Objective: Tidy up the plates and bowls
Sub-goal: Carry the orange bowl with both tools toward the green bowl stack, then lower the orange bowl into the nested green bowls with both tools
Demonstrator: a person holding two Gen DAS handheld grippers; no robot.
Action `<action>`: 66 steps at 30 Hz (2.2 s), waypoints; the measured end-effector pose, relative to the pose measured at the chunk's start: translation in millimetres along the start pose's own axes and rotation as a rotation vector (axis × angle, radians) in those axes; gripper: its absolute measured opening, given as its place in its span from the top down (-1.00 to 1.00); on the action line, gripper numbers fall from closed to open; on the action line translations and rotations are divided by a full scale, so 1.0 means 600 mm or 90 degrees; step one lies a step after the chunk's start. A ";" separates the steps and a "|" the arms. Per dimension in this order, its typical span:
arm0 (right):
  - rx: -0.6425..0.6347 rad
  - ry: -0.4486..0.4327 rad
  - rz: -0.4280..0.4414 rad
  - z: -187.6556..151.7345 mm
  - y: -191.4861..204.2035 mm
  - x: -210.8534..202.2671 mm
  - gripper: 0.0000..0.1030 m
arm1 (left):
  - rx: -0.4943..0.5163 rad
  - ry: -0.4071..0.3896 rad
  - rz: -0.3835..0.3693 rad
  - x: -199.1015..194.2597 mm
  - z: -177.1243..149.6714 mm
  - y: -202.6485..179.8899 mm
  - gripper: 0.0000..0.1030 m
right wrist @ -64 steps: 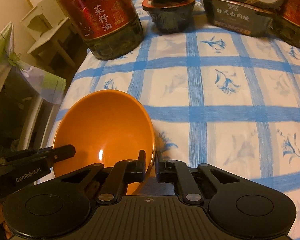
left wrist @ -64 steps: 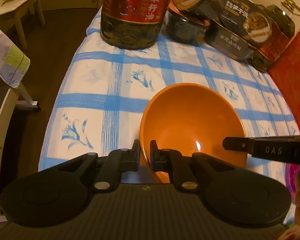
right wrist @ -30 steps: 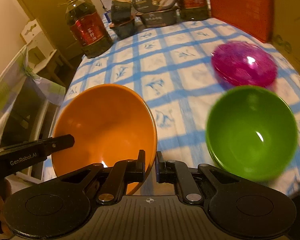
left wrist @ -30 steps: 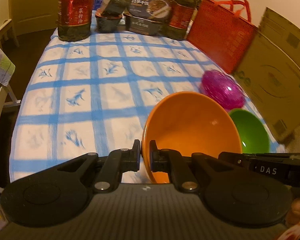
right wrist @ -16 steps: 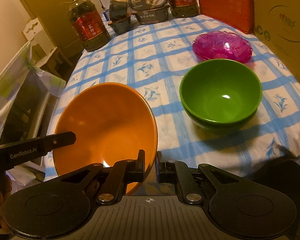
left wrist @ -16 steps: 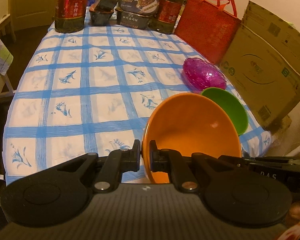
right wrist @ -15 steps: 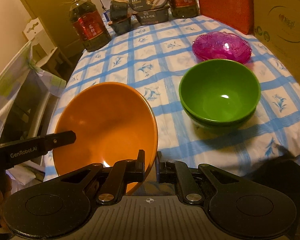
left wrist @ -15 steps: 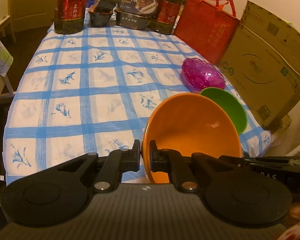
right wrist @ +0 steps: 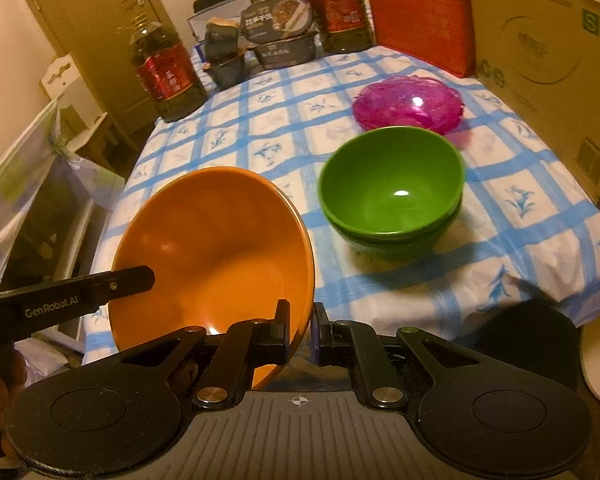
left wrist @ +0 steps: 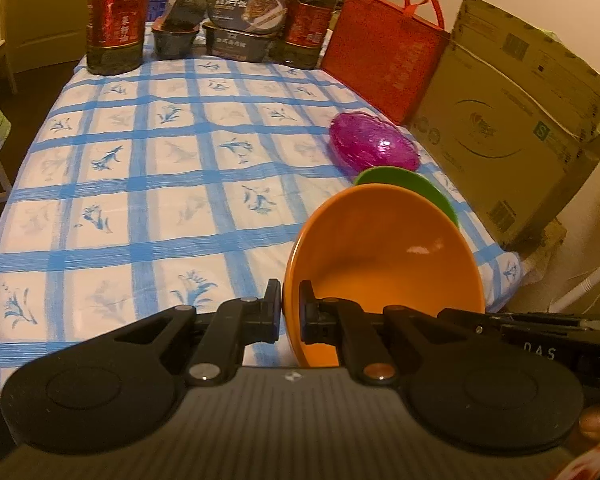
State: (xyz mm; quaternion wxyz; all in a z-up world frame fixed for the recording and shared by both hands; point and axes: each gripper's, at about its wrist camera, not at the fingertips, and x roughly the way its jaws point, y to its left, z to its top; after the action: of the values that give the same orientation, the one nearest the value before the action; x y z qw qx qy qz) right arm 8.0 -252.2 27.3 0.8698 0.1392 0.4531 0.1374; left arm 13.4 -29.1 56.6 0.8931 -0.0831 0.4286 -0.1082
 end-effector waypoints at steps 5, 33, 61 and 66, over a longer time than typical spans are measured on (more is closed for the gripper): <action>0.012 -0.005 -0.008 -0.003 -0.016 -0.013 0.81 | 0.009 0.004 -0.011 0.005 0.001 -0.018 0.86; 0.060 -0.046 -0.035 0.065 -0.099 -0.054 0.81 | 0.030 0.010 -0.063 0.056 0.078 -0.105 0.86; 0.037 0.002 -0.051 0.197 -0.191 0.079 0.81 | 0.010 0.085 -0.050 0.234 0.165 -0.120 0.86; 0.031 0.009 -0.056 0.199 -0.196 0.092 0.81 | 0.009 0.092 -0.049 0.246 0.164 -0.119 0.86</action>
State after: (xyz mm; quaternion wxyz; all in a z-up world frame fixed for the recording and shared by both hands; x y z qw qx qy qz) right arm 150.4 -354.6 8.8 0.8680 0.1393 0.4683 0.0891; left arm 171.6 -131.6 24.7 0.8556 -0.0853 0.4877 -0.1509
